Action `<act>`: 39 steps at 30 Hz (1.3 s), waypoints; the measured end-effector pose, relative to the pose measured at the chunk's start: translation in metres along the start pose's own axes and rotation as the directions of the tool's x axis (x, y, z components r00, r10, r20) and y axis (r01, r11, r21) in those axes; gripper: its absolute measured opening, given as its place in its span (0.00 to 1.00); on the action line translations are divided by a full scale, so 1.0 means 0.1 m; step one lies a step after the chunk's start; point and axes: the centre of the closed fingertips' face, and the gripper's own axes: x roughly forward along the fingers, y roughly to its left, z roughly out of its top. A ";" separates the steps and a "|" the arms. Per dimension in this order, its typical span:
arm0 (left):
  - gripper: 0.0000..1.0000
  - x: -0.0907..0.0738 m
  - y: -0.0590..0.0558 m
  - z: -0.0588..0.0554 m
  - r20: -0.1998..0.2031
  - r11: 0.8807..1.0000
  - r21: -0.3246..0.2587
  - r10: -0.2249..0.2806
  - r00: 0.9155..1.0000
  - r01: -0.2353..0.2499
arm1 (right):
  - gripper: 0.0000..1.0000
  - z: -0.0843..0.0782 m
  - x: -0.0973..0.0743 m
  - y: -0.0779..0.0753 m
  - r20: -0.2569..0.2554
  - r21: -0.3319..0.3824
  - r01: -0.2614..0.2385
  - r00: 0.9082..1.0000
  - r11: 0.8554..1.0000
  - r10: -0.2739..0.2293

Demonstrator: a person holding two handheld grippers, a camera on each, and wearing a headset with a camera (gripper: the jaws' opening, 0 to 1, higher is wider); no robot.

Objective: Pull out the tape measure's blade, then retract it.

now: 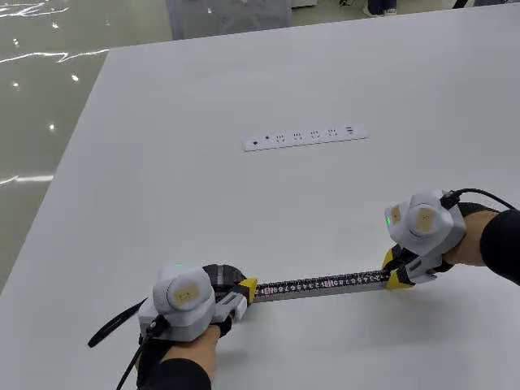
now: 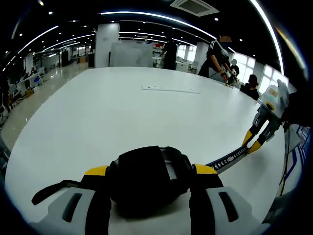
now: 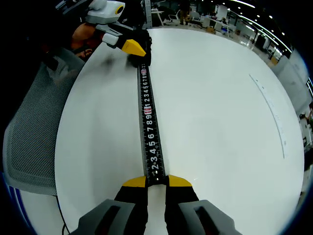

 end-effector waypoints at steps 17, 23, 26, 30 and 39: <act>0.60 0.01 0.00 0.00 -0.006 1.000 0.003 0.005 1.000 -0.005 | 0.07 0.05 0.03 -0.01 -0.056 0.012 0.008 0.998 1.000 -0.007; 0.60 0.00 0.00 -0.01 -0.011 1.000 0.001 0.006 1.000 -0.005 | 0.07 0.06 0.03 -0.01 -0.073 0.018 0.009 0.997 1.000 -0.008; 0.60 0.01 0.00 -0.01 -0.012 1.000 0.002 0.005 1.000 -0.005 | 0.07 0.08 0.03 -0.02 -0.070 0.058 0.011 0.998 0.998 -0.007; 0.60 0.01 0.00 -0.01 -0.013 1.000 0.001 0.006 1.000 -0.006 | 0.07 0.10 0.04 0.00 -0.088 0.020 0.010 0.996 1.000 -0.008; 0.61 0.00 0.00 -0.01 -0.018 1.000 -0.001 0.005 1.000 -0.005 | 0.07 0.12 0.05 0.00 -0.099 0.010 0.010 0.995 1.000 -0.009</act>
